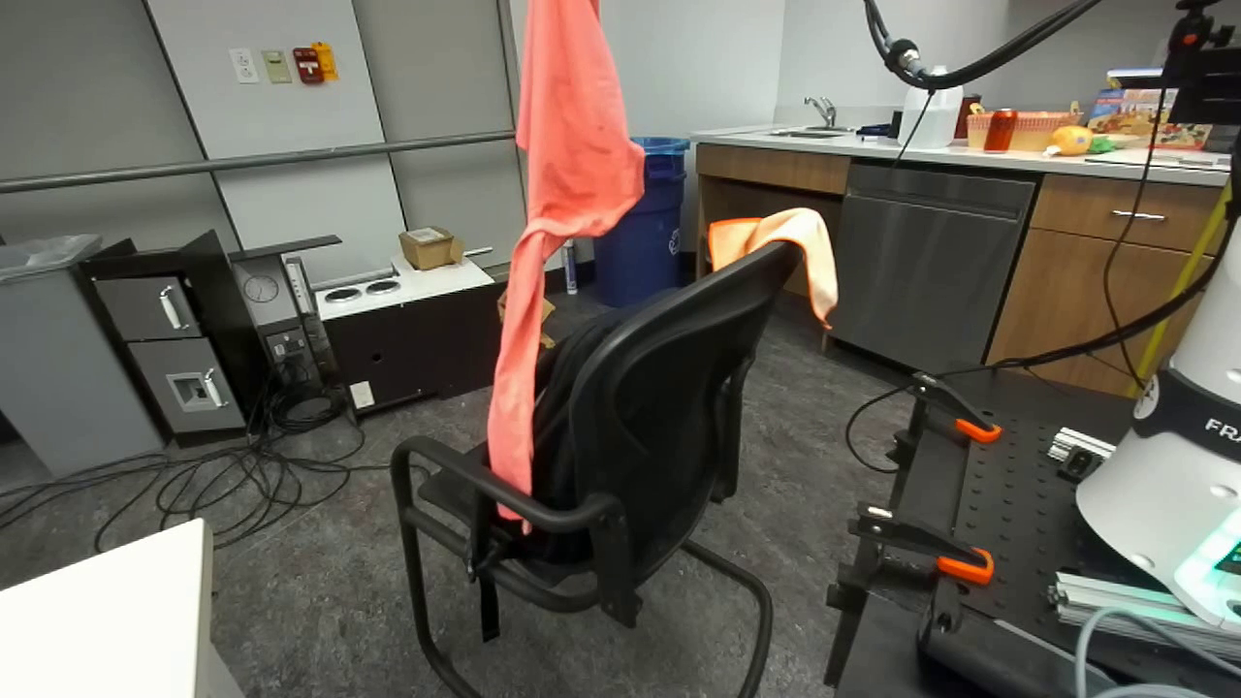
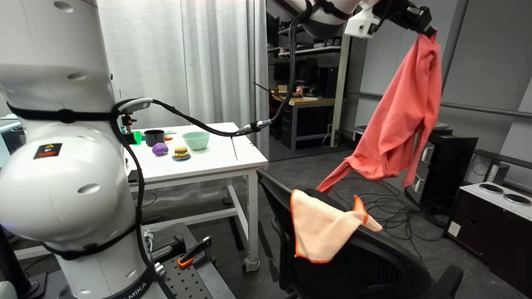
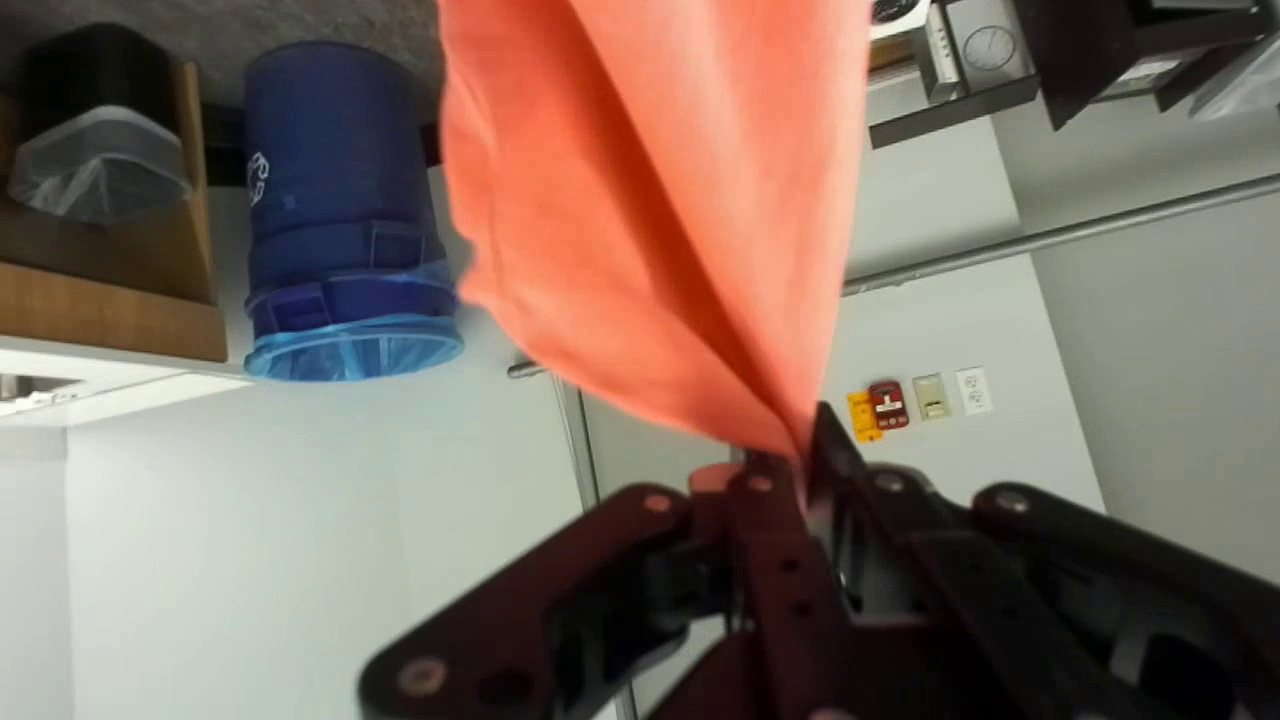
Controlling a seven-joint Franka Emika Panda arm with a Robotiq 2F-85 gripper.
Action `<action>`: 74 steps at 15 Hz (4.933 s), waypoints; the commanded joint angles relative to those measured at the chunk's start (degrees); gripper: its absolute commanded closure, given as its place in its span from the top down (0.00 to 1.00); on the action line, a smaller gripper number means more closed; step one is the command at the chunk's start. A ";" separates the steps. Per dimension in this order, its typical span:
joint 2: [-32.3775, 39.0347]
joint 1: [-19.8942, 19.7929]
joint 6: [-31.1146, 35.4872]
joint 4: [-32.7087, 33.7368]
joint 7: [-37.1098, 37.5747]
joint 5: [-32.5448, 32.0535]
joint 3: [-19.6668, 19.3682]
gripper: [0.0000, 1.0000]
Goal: Put the shirt and towel on the seat of the chair respectively
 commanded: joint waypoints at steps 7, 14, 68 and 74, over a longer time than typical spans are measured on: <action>1.52 -4.31 -0.88 -6.30 -30.18 30.75 7.77 0.90; 1.03 -2.48 -25.09 -0.90 -56.74 57.52 7.97 1.00; -1.55 -1.40 -27.61 -29.44 -68.21 32.41 -5.00 0.00; -3.80 0.32 -26.55 -19.50 -63.76 45.04 -3.34 0.01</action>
